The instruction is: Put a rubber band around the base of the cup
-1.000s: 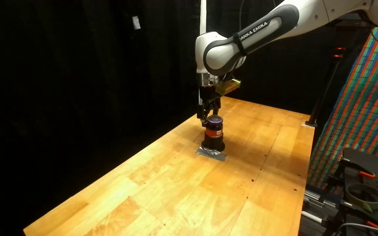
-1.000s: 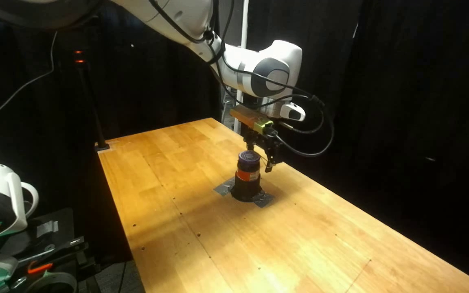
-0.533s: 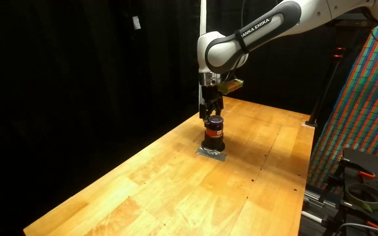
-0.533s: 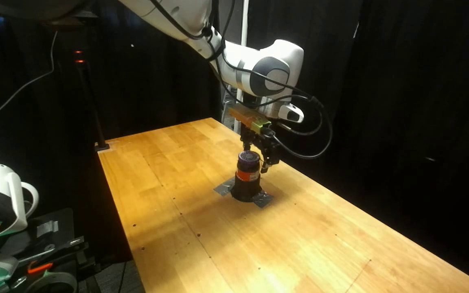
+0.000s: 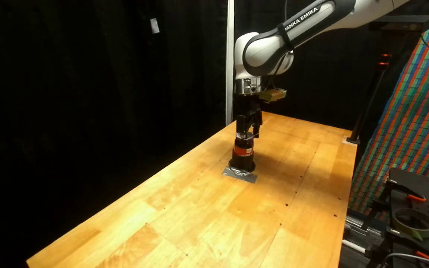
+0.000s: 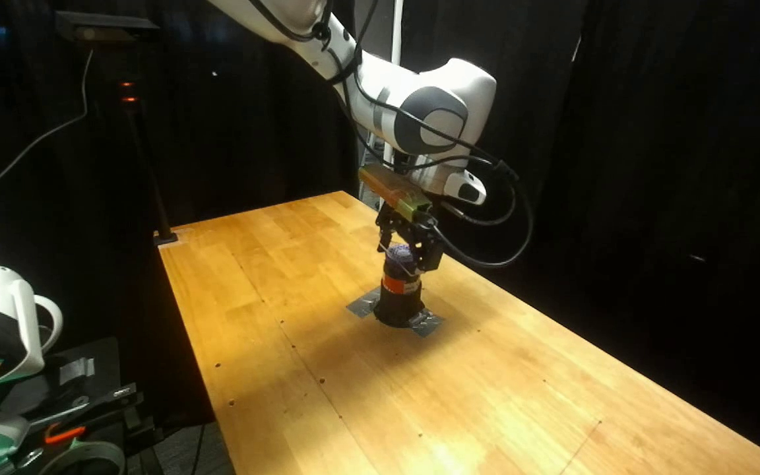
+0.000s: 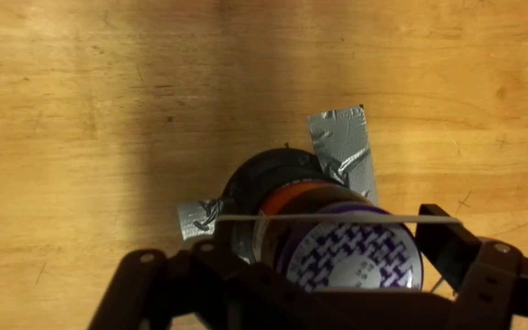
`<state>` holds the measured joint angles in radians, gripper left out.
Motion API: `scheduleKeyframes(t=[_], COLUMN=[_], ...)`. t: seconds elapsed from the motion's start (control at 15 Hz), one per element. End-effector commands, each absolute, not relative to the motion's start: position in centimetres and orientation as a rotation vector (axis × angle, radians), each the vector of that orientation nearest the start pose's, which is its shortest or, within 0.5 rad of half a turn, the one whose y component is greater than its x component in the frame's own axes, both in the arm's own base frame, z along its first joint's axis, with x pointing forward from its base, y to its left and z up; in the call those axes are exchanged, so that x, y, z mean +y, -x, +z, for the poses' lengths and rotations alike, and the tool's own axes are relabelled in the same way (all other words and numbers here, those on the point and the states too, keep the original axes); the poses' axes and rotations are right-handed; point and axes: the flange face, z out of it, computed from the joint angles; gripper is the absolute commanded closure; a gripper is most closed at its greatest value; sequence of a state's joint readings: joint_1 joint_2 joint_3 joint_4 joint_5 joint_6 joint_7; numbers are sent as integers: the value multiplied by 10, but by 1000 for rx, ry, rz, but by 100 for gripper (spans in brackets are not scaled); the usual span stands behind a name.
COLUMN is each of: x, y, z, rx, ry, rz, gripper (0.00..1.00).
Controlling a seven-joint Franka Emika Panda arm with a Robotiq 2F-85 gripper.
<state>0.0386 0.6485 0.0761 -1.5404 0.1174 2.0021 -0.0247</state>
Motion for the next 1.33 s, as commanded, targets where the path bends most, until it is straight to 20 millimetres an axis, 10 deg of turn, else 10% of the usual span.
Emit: scheduleKeyframes(t=[0.0, 1.27], x=[72, 96], y=[-658, -648], z=[252, 236], rx=[-159, 13], ry=[2892, 3020], rz=[361, 166], gripper=[0, 0])
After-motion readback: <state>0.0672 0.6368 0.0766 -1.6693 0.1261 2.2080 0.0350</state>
